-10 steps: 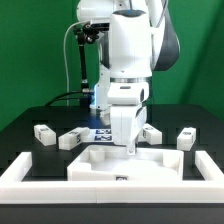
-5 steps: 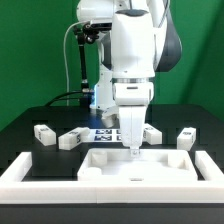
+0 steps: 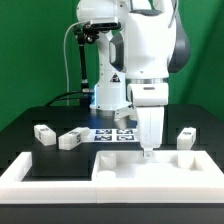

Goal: Assemble desk

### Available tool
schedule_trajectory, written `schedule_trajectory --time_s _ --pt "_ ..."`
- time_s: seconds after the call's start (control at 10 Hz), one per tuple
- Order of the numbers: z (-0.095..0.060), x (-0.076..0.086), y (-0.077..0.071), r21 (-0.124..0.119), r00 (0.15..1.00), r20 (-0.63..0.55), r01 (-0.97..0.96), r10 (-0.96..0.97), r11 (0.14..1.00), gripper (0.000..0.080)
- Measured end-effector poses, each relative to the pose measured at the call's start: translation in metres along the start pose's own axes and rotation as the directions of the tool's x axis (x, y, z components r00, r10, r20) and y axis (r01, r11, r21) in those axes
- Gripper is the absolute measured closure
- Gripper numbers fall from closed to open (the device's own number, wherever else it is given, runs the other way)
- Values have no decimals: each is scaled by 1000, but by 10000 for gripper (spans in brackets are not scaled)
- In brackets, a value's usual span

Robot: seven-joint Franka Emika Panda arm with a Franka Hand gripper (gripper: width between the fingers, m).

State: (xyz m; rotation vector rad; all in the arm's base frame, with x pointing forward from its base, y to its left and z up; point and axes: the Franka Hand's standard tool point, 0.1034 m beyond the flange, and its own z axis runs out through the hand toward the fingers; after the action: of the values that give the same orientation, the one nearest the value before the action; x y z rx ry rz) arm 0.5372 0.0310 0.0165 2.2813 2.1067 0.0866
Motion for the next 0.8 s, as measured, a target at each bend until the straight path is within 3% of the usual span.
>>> schedule_trajectory --time_s 0.2,0.4,0.5,0.6,0.7,0.8 --pt "0 0 0 -3 1000 -1 0 0 1000 739" --pt "0 0 0 -3 1000 -1 -1 1 1000 507" --pt "0 -1 0 -3 1000 -1 -2 2 1000 507" --pt "0 -1 0 -3 1000 -1 -2 2 1000 324" --pt "0 -1 0 -3 1000 -1 -3 3 1000 211" --pt "0 -1 0 -3 1000 -1 -3 3 1000 211"
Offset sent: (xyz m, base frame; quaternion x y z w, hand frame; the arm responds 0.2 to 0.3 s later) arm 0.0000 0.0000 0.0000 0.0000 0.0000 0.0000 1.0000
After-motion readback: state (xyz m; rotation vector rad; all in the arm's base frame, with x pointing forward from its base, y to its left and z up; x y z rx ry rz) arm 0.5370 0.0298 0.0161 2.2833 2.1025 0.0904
